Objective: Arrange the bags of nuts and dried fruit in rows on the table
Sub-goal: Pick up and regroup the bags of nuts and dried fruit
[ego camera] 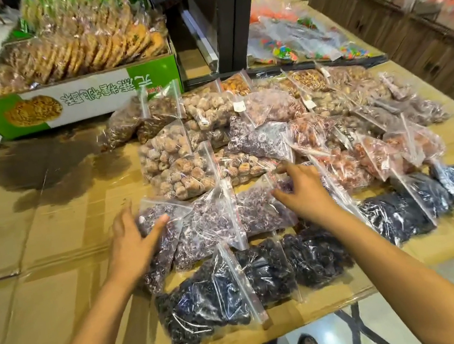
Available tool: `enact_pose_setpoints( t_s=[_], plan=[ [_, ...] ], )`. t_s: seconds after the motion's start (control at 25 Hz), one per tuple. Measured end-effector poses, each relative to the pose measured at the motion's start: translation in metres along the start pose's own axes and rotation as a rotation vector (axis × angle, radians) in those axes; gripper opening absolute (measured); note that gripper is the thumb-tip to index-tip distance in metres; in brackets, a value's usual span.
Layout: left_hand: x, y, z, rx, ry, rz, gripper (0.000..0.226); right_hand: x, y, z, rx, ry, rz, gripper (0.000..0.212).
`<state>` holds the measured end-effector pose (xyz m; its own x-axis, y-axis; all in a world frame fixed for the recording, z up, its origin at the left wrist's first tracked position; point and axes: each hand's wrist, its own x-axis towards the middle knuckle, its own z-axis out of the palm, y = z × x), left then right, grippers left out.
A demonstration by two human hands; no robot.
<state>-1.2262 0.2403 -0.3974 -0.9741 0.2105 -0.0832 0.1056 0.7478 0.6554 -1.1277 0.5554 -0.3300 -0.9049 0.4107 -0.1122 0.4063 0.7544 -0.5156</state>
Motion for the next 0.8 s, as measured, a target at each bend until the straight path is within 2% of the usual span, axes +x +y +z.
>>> enact_pose_setpoints(
  t_s=[0.12,0.28,0.36,0.44,0.52,0.6,0.68,0.8],
  plan=[
    [0.019,0.042,-0.002,-0.037,0.079,0.076,0.099,0.022,0.012,-0.025,0.009,0.048,0.054,0.049],
    [0.053,0.138,0.021,-0.014,0.032,0.281,0.101,0.07,0.031,-0.062,0.003,0.089,0.164,0.065],
    [0.072,0.181,0.04,0.028,-0.024,0.283,0.109,0.09,0.041,-0.073,-0.003,0.091,0.207,0.076],
    [0.097,0.211,0.065,0.037,-0.094,0.206,0.117,0.111,0.056,-0.082,0.034,0.054,0.237,0.086],
    [0.116,0.225,0.091,-0.05,-0.156,0.078,0.124,0.125,0.071,-0.09,0.103,-0.019,0.256,0.095],
    [0.128,0.23,0.114,-0.13,-0.181,-0.073,0.133,0.138,0.088,-0.098,0.135,-0.087,0.226,0.097],
    [0.133,0.234,0.13,-0.055,-0.153,-0.169,0.134,0.151,0.1,-0.107,0.056,-0.135,0.16,0.092],
    [0.136,0.242,0.137,0.044,-0.03,-0.262,0.14,0.169,0.115,-0.116,0.054,-0.221,0.119,0.101]
  ],
)
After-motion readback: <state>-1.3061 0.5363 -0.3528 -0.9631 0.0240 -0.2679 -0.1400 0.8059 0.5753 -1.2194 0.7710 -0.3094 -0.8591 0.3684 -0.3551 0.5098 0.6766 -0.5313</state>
